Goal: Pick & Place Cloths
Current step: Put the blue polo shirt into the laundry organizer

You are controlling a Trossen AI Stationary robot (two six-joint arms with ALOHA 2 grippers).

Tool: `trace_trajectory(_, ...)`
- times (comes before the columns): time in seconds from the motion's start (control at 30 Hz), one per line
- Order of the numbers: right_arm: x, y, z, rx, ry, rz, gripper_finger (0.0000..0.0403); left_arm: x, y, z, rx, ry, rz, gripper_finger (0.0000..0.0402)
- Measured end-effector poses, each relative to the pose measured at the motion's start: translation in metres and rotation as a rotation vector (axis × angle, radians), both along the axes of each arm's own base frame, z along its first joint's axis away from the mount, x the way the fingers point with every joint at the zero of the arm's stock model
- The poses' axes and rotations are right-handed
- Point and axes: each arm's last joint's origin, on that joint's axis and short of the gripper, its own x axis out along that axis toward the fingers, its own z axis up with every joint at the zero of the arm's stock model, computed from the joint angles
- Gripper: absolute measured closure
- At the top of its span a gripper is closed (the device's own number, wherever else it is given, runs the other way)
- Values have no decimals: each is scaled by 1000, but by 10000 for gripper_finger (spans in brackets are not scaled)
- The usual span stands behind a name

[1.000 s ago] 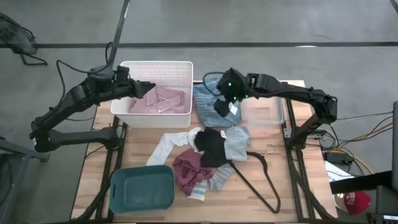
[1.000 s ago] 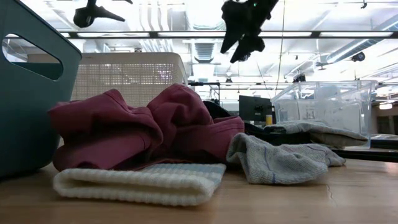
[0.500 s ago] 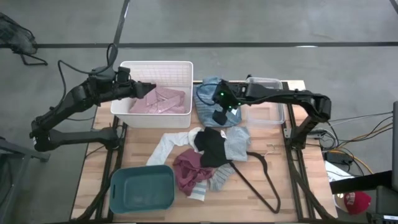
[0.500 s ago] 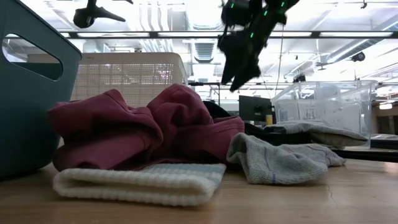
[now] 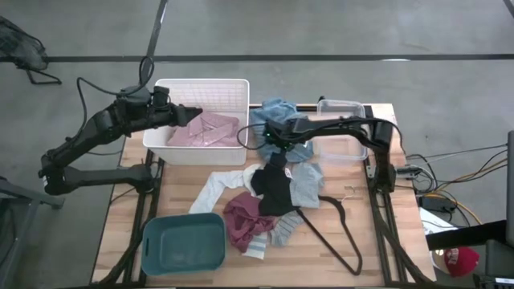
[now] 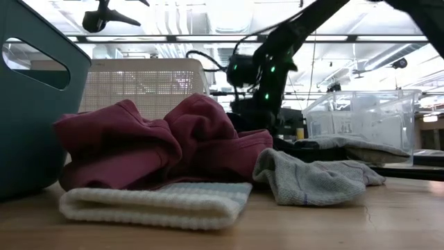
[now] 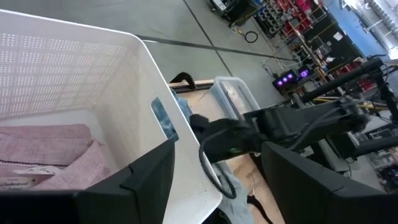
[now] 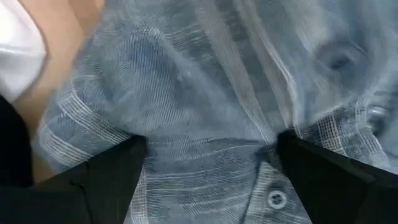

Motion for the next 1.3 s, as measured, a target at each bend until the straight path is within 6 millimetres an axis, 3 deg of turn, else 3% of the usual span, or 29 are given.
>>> trace_trajectory(0.17, 12, -8, -27, 89, 44, 35, 42, 0, 0, 0, -16, -9, 8, 156)
trace_trajectory(0.33, 23, -12, -34, 102, 35, 37, 81, 0, 0, 0, -28, -15, 12, 156)
trace_trajectory(0.5, 30, -16, -28, 103, -7, 36, 177, 0, 0, 0, -29, -15, 15, 156)
trace_trajectory(0.7, 30, -27, -20, 161, -26, 20, 351, 0, 0, 0, -20, -10, 18, 156)
trace_trajectory(0.77, 30, -30, -16, 180, -27, 11, 357, 0, 0, 0, -21, -10, 18, 156)
trace_trajectory(1.0, 24, -36, 15, 258, -16, -41, 357, 0, 0, 0, 0, 1, 10, 156)
trace_trajectory(1.3, 11, -32, 98, 193, -184, -88, 357, 1, 1, -1, 31, 25, 6, 156)
